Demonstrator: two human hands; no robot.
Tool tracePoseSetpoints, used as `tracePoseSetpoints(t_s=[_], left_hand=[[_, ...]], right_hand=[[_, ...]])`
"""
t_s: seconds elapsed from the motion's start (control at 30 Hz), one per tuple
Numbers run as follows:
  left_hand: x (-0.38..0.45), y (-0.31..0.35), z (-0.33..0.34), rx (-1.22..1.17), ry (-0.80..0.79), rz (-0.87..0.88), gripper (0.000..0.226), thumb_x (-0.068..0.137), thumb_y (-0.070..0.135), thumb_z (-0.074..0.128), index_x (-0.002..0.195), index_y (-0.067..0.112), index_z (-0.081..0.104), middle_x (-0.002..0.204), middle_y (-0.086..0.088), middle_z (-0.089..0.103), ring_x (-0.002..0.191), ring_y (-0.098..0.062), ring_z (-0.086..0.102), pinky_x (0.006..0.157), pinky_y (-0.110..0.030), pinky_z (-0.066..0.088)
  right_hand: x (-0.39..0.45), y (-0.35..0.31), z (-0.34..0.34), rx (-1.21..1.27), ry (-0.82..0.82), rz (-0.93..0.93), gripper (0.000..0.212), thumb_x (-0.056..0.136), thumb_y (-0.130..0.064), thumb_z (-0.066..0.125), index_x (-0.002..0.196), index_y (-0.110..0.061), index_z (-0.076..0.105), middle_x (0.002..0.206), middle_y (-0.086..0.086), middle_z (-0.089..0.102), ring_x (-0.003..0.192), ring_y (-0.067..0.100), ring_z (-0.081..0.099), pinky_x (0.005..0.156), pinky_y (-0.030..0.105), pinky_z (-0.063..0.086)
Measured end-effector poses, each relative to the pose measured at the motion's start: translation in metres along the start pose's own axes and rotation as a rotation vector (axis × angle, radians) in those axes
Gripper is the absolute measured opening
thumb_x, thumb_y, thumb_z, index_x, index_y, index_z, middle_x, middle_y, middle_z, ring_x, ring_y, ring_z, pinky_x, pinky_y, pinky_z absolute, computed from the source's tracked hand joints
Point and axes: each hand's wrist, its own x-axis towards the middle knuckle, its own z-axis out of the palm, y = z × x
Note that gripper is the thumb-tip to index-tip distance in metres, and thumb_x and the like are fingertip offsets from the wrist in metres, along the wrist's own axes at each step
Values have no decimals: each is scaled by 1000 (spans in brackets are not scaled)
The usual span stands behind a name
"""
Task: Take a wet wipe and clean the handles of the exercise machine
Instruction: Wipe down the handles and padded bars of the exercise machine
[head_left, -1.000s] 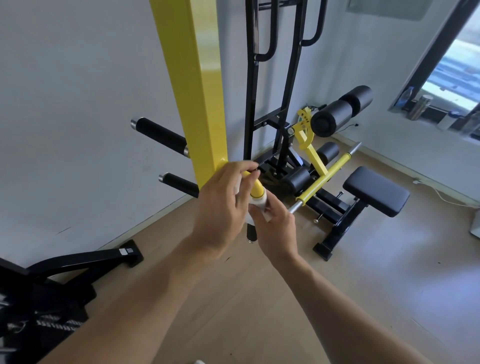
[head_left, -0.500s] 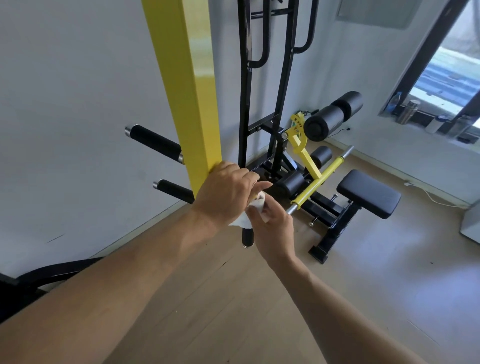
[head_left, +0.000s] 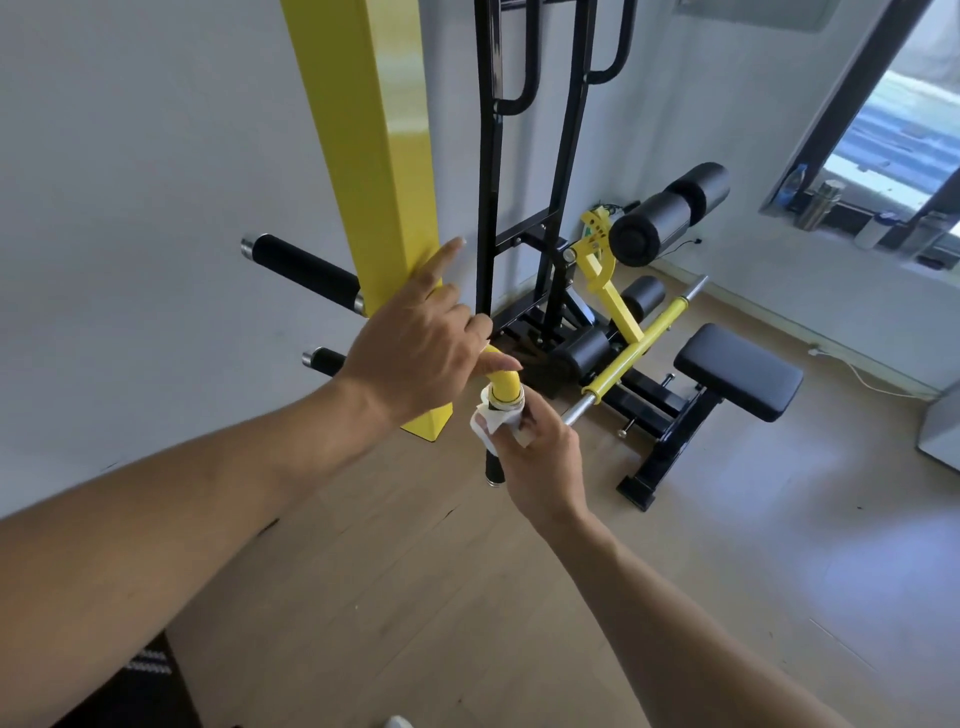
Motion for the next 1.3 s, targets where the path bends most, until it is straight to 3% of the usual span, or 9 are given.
tracePoseSetpoints(t_s=[0.2,0.37,0.53,0.67,0.73,0.8,1.03,1.17,1.3], left_hand=[[1,-2,10,-22,26,67,72,98,70,25,83,7,55,62,-8,55,60,-31,55,119,-52,23],[-1,1,13,-18,42,96,70,99,69,26,92,7,58,64,-7,60,61,-29,60,112,-47,36],[19,-10,2,-20,-107,293,69,94,72,24,75,13,52,56,-4,57,47,-25,54,67,-38,54],[27,-19,-11,-1,-271,426,66,95,67,13,100,14,52,71,0,60,59,-26,60,56,-32,47],[24,-21,-11,13,-218,460,74,95,62,8,141,15,43,80,1,66,65,-26,64,59,-34,50],[22,-21,-9,11,-190,495,74,96,58,8,157,17,21,88,2,69,69,-25,66,63,-36,53],[18,-20,0,-76,-192,472,59,106,27,27,160,20,5,88,-5,63,71,-30,64,85,-47,51],[12,-24,-2,-2,-88,503,60,103,24,17,159,12,-4,127,-13,63,115,-35,62,120,-57,18],[-1,-17,-23,-369,56,479,52,101,7,28,154,2,28,149,-16,50,135,-29,51,108,-48,44]], right_hand=[[-2,12,2,-14,-75,36,29,90,-19,68,109,-40,65,85,-9,68,77,20,66,66,48,59],[6,-9,-8,71,-8,-52,33,91,-21,72,116,-41,65,94,-16,72,91,10,67,77,29,55],[0,9,-8,-77,-113,21,12,88,-24,70,98,-29,65,79,-3,68,72,12,62,65,40,53],[-7,15,-8,-67,-138,72,9,89,-25,70,89,-30,63,74,-1,65,62,9,57,58,34,49],[-6,4,-7,31,-92,52,19,90,-24,71,101,-39,66,82,-8,70,71,7,64,63,30,56],[-2,-7,-8,82,-64,19,28,91,-26,71,114,-40,66,90,-12,73,82,9,67,68,24,55],[-2,4,-3,-41,-198,103,17,92,-34,68,102,-39,56,85,-13,66,76,6,58,63,22,45],[-1,-1,-7,-11,-176,56,21,92,-35,68,112,-34,61,92,-11,69,83,11,62,68,29,50],[-3,0,-8,-37,-216,31,21,94,-38,66,113,-31,61,90,-4,70,82,16,63,74,32,53]])
